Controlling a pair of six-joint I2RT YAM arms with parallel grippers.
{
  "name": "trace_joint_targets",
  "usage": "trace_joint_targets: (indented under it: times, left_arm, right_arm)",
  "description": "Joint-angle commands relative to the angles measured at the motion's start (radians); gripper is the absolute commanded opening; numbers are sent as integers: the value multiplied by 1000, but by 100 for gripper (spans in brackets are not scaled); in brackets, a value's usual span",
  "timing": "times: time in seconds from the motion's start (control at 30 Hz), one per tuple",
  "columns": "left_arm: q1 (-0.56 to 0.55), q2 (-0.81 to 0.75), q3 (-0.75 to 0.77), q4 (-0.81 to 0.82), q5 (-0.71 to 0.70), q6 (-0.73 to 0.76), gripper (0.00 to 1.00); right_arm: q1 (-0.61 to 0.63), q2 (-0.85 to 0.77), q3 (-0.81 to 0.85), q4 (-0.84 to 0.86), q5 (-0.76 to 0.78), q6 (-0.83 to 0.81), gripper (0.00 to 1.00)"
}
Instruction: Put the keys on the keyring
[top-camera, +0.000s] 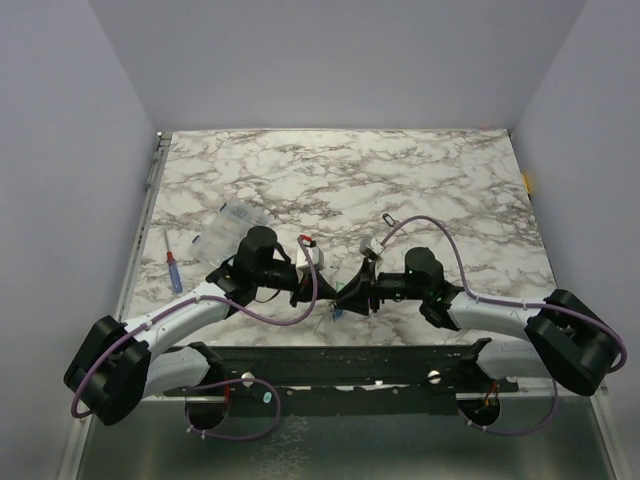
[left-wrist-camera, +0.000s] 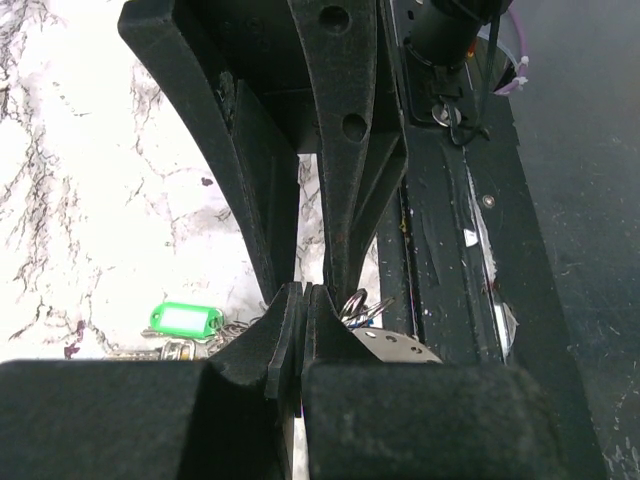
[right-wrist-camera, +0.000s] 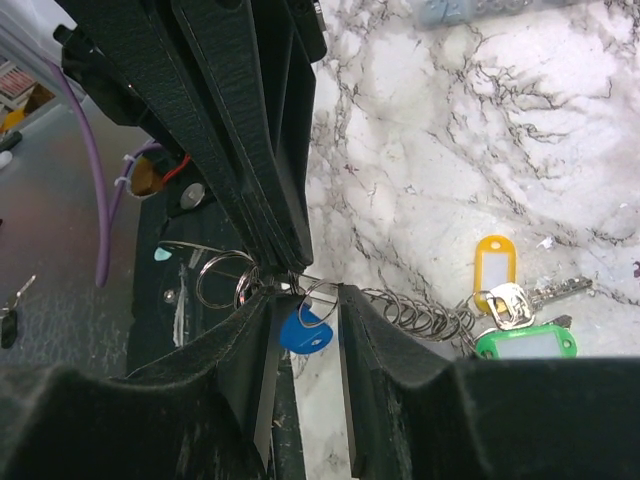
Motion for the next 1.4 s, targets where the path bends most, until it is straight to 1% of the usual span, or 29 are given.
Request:
trace_joint_targets:
  times: [0.0, 0.27, 0.47, 0.67, 0.73, 0.8, 0.83, 0.87, 0.93, 0.97, 1.0, 1.07, 1.1, 1.13, 1.2, 1.27, 1.3, 1.37]
  left_arm:
    - [-1, 5, -7, 61, 41, -17, 0]
    - [-2, 10, -13, 68, 19, -37, 0]
    - [-1, 8, -16, 70, -2, -49, 0]
    - [-2, 1, -22, 82, -11, -60, 0]
    - [-2, -7, -26, 84, -39, -66, 0]
    - [-2, -16, -32, 87, -102, -82, 0]
    - [-2, -22, -37, 89, -146, -94, 0]
    - [-2, -25, -44, 88, -193, -108, 5]
    - [-5, -30, -53, 98, -339, -207, 15]
    - [-8, -29, -51, 98, -408, -255, 17]
    - [-8, -25, -43, 86, -444, -287, 18]
    - [-21, -16, -12, 45, -489, -356, 21]
    - [-34, -14, 4, 27, -488, -373, 23]
    - [-52, -15, 12, 17, -486, -379, 26]
    - [-101, -26, 9, 10, -529, -373, 29]
    - [-158, -27, 9, -11, -585, -343, 31]
    - [-179, -22, 11, -20, -608, -338, 31]
    - [-210, -5, 14, -29, -633, -355, 32]
  right_arm:
    - [19, 1, 45, 33, -5, -14, 37]
    - [35, -26, 65, -11, 29, -38, 38]
    - [36, -44, 52, -1, 51, -29, 43]
    - [36, -28, 45, 12, 109, -23, 46]
    - [36, -32, 43, -4, 143, -21, 47]
    - [35, -51, 37, -44, 207, -13, 47]
    - [36, -71, 32, -71, 259, -5, 47]
    - [35, -92, 29, -112, 322, 3, 47]
    - [36, -144, 34, -235, 468, 36, 47]
    - [36, -169, 40, -297, 537, 58, 47]
    - [36, -191, 51, -364, 609, 86, 47]
    - [36, -225, 82, -495, 707, 144, 48]
    - [36, -236, 99, -559, 754, 175, 49]
    - [36, -242, 120, -634, 800, 217, 50]
    - [36, -234, 163, -776, 894, 301, 52]
    - [36, -214, 201, -895, 988, 375, 53]
    - [36, -203, 219, -946, 1027, 414, 53]
    - [36, -180, 242, -1000, 1076, 445, 58]
